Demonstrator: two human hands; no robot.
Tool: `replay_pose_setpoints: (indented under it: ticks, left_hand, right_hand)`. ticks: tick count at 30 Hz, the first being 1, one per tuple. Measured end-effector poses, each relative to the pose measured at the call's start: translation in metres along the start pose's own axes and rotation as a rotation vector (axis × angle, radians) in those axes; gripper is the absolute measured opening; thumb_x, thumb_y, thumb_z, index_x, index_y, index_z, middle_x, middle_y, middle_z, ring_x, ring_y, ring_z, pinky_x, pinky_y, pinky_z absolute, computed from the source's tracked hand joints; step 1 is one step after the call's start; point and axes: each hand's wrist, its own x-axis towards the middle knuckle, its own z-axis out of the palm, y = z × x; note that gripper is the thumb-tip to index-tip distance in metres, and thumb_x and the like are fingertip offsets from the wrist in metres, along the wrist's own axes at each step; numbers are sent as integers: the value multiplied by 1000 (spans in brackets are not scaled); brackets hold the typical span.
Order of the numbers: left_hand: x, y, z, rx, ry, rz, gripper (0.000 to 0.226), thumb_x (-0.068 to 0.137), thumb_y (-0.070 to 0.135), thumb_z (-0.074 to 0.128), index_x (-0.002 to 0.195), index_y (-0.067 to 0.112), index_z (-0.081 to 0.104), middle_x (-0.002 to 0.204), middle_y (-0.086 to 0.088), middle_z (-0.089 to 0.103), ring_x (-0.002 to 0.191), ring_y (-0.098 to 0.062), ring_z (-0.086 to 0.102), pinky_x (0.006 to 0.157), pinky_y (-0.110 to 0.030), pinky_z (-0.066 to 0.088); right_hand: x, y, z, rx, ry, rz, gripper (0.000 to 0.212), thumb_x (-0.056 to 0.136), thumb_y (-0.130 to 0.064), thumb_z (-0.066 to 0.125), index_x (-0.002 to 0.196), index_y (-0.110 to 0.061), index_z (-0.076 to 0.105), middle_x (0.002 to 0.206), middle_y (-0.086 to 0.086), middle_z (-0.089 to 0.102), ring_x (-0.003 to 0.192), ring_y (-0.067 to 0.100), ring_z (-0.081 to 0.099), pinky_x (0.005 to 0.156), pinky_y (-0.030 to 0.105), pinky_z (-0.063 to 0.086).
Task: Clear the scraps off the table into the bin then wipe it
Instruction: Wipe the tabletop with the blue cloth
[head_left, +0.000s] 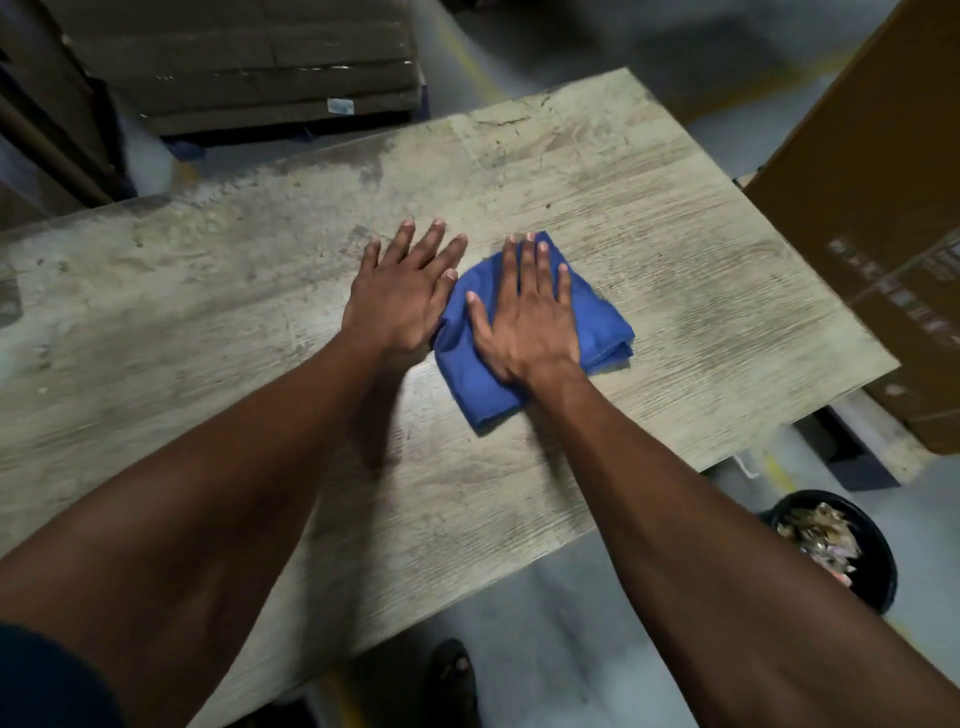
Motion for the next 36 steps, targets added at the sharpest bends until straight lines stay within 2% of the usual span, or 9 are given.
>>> replay_pose_setpoints:
  ticks: [6,11,16,21,25,29,36]
  left_hand:
    - [-4,7,-4,-27,4,-30,60,112,48,15,171,39,18,180,9,15,168,-27,9,132,-60,11]
    - [-7,9,-10,-29,-16,-32,60,112,50,13,171,40,15,181,7,12,168,-27,6,132,-59,9]
    - [-5,7,-5,-26,1,-29,60,112,51,14,171,41,17,181,8,14,168,-26,6,132,-60,10]
    - [1,3,-2,-12,-2,-20,60,111,51,21,170,42,19,180,8,16,168,-27,9,131,-62,12]
    - [1,1,-1,14,18,-4,59,112,50,20,170,40,23,180,7,19,167,-28,14,130,-63,16]
    - [-1,1,-3,13,-2,0,59,112,50,20,170,39,25,179,5,21,166,-30,16,129,-64,17]
    - [-14,8,-7,22,-6,-16,59,112,46,19,170,35,26,179,2,23,166,-33,17,128,-62,19]
  right_hand:
    - [-92,2,5,-8,15,-93,99,104,-74,22,171,-2,14,179,21,7,168,33,-1,134,54,3]
    - [-176,3,5,-36,-61,-128,101,104,-79,21,172,-7,6,181,15,-4,167,27,-10,135,54,4]
    - [-149,4,6,-44,-16,-107,97,105,-76,21,172,-7,9,181,15,0,168,28,-7,134,54,5]
    - [-50,12,0,-19,15,2,96,104,-74,17,171,-5,14,180,17,8,168,30,1,135,54,2]
    - [1,11,-4,-33,-45,20,95,105,-73,13,172,-6,9,181,16,3,168,30,-3,134,53,-2]
    - [-26,8,-1,-48,-34,-3,99,103,-74,10,171,-3,7,181,16,3,168,29,-3,135,53,-1]
    - [-124,0,3,-43,-25,-64,96,106,-72,17,171,-3,10,180,17,5,168,30,0,135,53,1]
